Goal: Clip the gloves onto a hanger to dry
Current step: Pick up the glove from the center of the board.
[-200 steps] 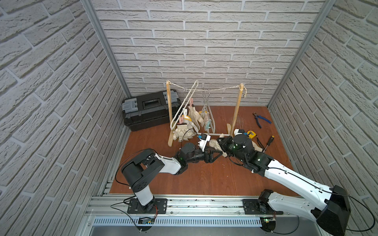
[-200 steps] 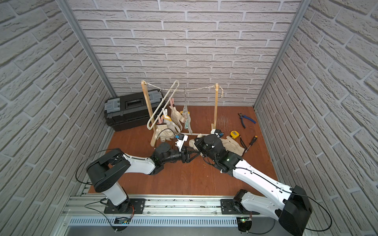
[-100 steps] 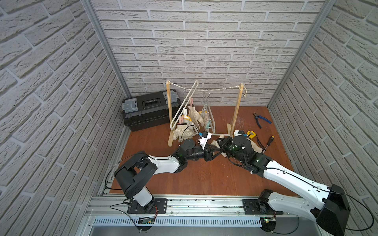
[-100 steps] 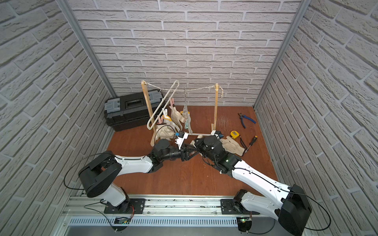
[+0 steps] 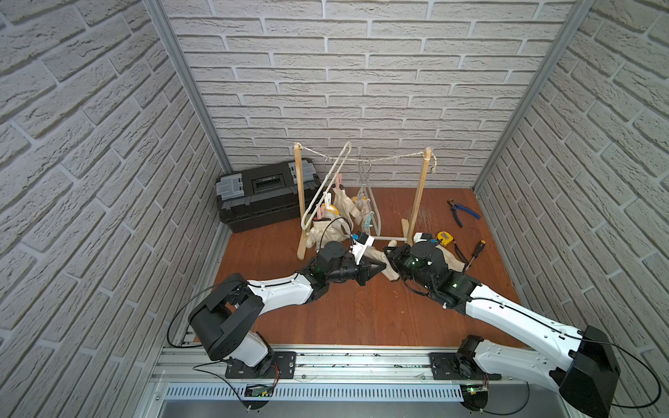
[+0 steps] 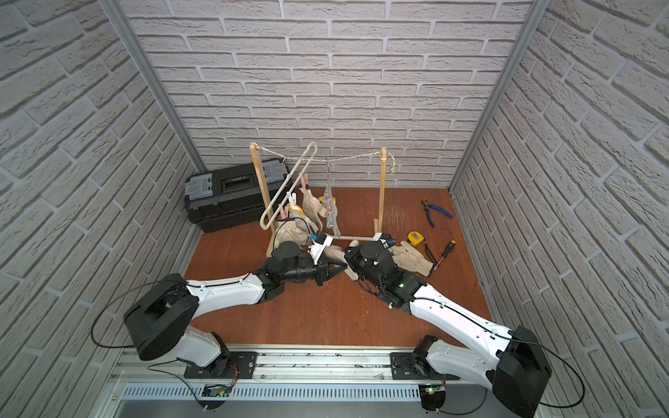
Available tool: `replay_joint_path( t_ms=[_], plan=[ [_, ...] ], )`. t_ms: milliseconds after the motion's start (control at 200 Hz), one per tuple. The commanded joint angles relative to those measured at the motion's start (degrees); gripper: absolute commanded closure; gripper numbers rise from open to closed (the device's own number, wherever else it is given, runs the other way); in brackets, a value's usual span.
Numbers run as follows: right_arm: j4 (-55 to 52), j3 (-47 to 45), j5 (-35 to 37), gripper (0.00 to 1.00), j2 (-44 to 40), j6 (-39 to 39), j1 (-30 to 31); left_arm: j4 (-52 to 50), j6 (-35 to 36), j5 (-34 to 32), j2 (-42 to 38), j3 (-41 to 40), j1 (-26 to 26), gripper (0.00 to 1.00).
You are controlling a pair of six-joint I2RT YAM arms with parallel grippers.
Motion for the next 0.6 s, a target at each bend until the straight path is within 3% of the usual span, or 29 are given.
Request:
replay_joint_path(
  t_ms=[0, 175, 330, 465, 595],
  plan=[
    [1.03, -0.78, 0.85, 0.97, -1.84, 0.06, 0.43, -3.37, 3.0, -0.03, -2.4, 1.41, 0.65, 1.0],
    [0.97, -0.7, 1.03, 0.97, -1.33, -0.08, 0.42, -8.79, 4.27, -0.78, -2.14, 1.59, 0.65, 0.98],
    [-2.95, 0.15, 3.91, 0.97, -1.85, 0.17, 0.5, -12.51, 4.43, -0.87, -1.34, 1.9, -1.09, 0.73],
    [-9.93, 2.75, 7.98, 0.97, -1.22, -0.43, 1.62, -21.45, 9.13, -7.38, -2.71, 4.56, -4.7, 0.46],
    [-21.91, 6.74, 15.39, 0.98, 0.93, -2.8, 3.92, -24.53, 9.34, -10.66, -3.47, 4.1, -5.49, 0.39]
  ],
)
